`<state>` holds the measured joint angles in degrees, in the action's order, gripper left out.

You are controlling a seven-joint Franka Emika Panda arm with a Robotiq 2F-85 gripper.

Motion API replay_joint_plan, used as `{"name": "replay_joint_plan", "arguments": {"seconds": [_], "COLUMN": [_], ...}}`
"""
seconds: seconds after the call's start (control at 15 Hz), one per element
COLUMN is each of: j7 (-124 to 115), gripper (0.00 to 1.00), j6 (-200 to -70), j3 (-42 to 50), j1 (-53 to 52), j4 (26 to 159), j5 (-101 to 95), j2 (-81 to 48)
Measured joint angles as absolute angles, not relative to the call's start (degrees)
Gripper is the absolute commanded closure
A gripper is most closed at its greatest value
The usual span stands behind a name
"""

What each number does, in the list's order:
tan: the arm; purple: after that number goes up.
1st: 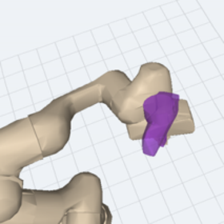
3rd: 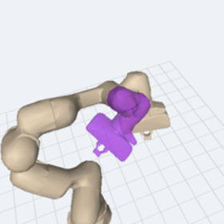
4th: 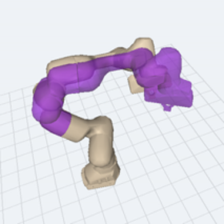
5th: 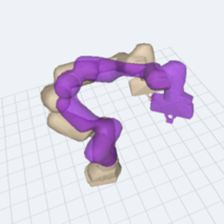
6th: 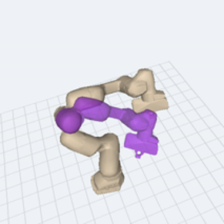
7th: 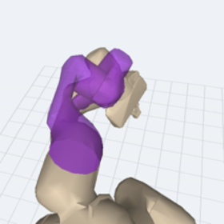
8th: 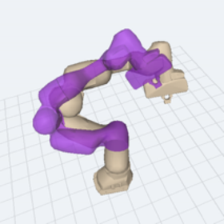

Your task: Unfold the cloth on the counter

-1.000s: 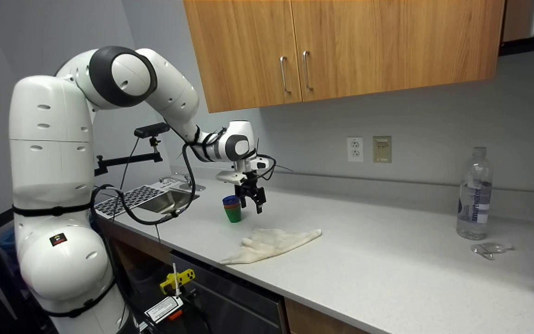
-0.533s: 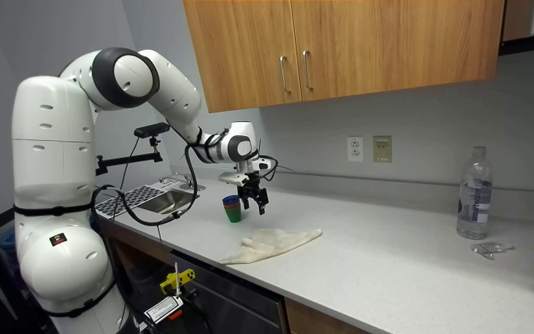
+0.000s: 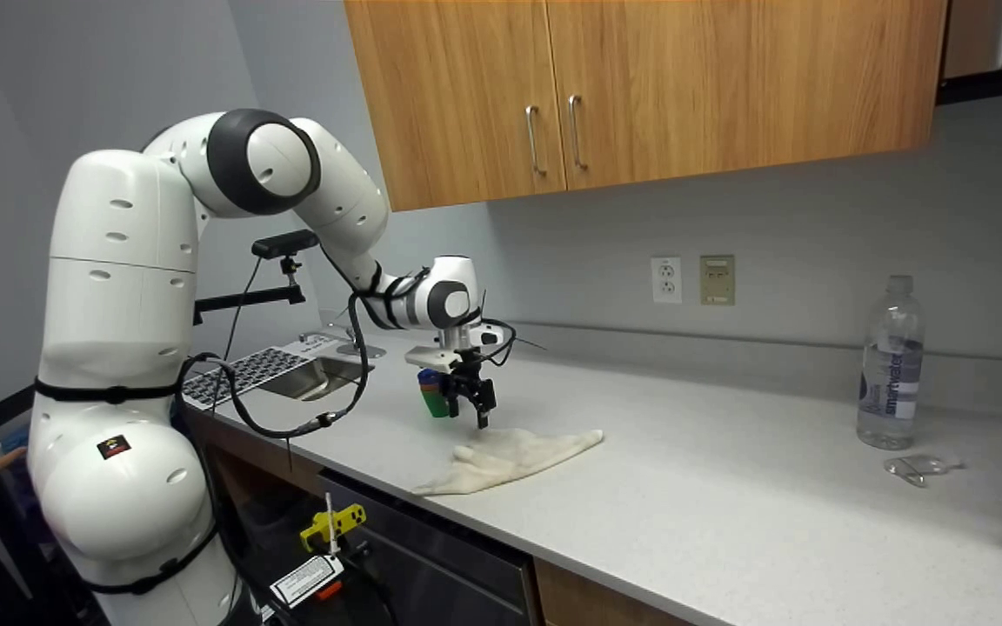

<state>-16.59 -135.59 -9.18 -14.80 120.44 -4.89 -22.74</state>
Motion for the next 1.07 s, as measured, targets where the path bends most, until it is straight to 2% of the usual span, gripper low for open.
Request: {"name": "replay_joint_plan", "arguments": {"seconds": [1.07], "j7": [-24.22], "gripper": [0.00], "j6": [-140.52], "j3": [-2.20], "j1": [-22.45], "j4": [111.65], "j5": [-9.97], "j2": [-33.04]}}
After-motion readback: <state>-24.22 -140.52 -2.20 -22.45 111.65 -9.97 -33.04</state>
